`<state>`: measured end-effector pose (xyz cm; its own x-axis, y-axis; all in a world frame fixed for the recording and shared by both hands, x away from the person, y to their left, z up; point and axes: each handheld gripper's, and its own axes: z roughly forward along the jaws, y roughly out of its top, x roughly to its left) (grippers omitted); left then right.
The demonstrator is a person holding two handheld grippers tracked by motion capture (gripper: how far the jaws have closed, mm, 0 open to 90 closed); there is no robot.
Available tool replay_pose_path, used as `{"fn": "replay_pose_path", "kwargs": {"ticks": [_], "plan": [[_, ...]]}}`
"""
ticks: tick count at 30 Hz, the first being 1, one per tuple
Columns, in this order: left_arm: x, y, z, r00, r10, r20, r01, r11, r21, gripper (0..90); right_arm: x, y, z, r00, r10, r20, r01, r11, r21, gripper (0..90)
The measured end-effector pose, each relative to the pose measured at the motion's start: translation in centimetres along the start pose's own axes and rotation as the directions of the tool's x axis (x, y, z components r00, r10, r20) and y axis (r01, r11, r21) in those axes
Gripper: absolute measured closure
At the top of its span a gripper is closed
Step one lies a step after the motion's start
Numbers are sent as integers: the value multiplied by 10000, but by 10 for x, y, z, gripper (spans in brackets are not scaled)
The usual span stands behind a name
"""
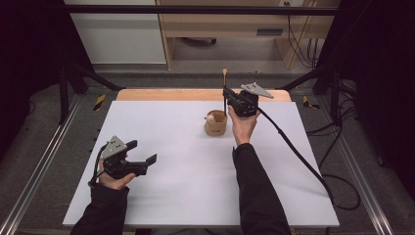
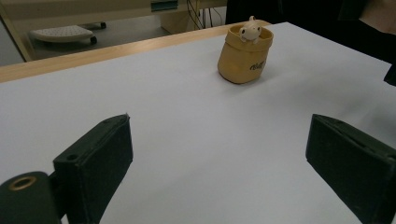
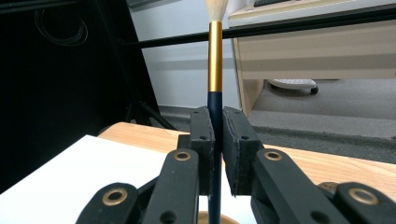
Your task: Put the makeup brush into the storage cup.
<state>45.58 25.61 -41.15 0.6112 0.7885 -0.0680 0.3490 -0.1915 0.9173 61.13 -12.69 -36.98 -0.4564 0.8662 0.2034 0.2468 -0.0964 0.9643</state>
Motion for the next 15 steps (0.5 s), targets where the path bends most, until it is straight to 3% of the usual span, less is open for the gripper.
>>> {"fn": "replay_pose_path", "kwargs": {"ticks": [15], "plan": [[-1, 0, 0, 10000, 45, 9, -45, 10000, -9, 69, -2, -11, 14, 10000, 3, 28, -3, 9999, 140, 834]]}}
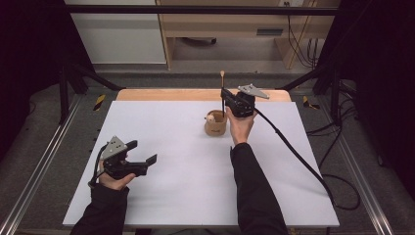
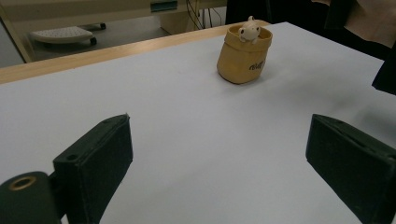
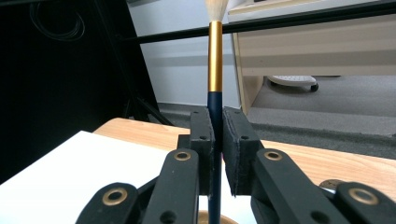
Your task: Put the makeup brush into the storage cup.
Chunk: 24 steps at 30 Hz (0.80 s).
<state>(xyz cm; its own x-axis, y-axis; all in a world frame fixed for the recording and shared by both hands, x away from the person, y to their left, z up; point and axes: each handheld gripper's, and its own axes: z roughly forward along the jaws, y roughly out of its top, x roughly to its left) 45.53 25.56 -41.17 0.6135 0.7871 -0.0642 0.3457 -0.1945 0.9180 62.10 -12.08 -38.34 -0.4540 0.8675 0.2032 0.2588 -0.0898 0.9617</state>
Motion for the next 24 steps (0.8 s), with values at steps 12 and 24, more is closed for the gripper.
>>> {"fn": "replay_pose_path", "kwargs": {"ticks": [12, 24], "plan": [[0, 0, 0, 10000, 24, 13, -24, 10000, 1, 69, -2, -13, 12, 10000, -36, -49, 37, 9997, 258, 834], [0, 0, 0, 10000, 67, 14, -67, 10000, 55, 69, -2, -22, 18, 9999, -163, 4, 162, 9982, 580, 834]]}}
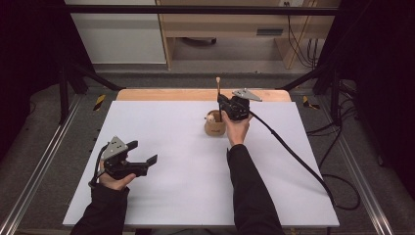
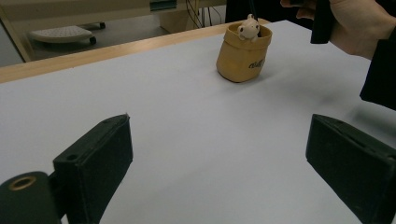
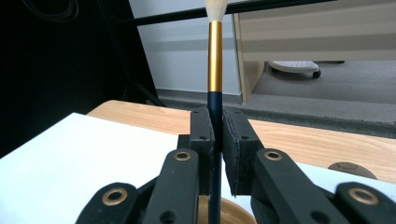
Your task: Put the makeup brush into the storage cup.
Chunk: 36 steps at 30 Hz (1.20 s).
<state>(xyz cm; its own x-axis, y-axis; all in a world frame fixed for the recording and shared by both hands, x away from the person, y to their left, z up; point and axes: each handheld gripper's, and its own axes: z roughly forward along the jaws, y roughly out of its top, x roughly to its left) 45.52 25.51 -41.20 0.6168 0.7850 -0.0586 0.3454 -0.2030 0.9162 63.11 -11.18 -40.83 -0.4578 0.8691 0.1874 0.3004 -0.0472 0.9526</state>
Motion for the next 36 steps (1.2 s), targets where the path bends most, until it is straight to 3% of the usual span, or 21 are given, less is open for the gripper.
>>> {"fn": "replay_pose_path", "kwargs": {"ticks": [36], "plan": [[-1, -1, 2, 10000, 81, 4, -81, 9999, 104, 69, -2, -29, 3, 9993, -374, 68, 367, 9963, 771, 834]]}}
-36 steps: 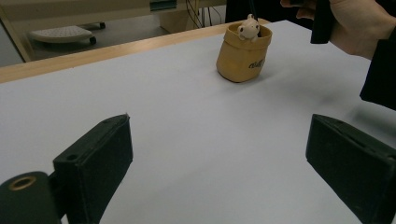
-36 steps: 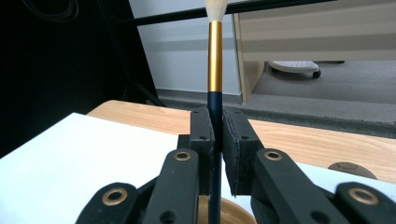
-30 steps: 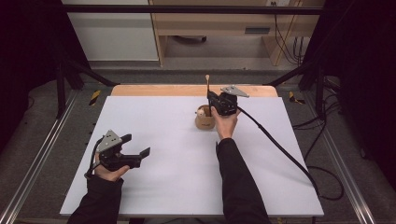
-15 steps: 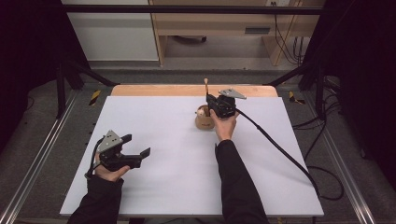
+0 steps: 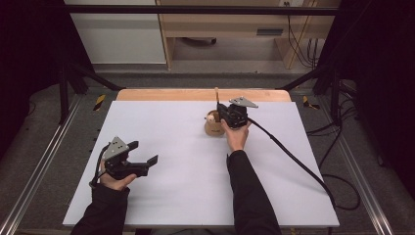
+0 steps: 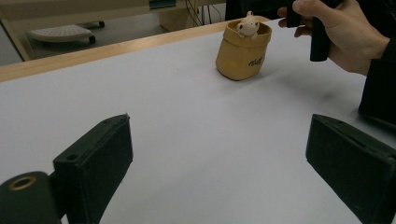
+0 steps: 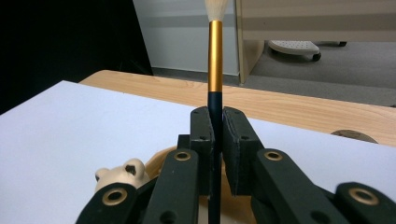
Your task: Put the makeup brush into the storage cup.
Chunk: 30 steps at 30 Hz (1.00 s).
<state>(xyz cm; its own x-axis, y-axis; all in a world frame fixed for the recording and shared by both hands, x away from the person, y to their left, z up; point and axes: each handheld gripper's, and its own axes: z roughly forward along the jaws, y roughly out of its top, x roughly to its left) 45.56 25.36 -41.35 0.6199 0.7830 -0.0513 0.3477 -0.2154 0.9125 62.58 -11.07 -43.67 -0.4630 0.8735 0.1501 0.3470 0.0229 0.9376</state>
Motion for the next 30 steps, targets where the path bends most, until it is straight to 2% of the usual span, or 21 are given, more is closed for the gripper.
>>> {"fn": "replay_pose_path", "kwargs": {"ticks": [4, 9, 13, 16, 23, 30], "plan": [[0, 0, 1, 10000, -25, 6, 25, 10000, -10, 69, -1, -3, -2, 9998, -182, -27, 182, 9998, 76, 833], [0, 0, 1, 10000, -24, 4, 24, 10000, -15, 69, -2, -5, -3, 9999, -165, 13, 164, 9997, 204, 832], [-1, 0, 1, 10000, 21, -11, -21, 10000, -17, 69, -4, -7, -5, 9995, -298, 119, 292, 9984, 492, 828], [-1, -1, 1, 10000, 64, -16, -64, 10000, 34, 69, -6, -7, -10, 9998, -166, 73, 163, 9992, 373, 811], [-1, -1, 2, 9999, 104, -23, -104, 9999, 83, 69, -10, -1, -27, 9996, -133, -255, 134, 9999, 47, 760], [-1, -2, 3, 9999, 102, -27, -101, 9999, 120, 69, -4, 3, -55, 9949, -89, -1006, 46, 9991, -426, 670]]}}
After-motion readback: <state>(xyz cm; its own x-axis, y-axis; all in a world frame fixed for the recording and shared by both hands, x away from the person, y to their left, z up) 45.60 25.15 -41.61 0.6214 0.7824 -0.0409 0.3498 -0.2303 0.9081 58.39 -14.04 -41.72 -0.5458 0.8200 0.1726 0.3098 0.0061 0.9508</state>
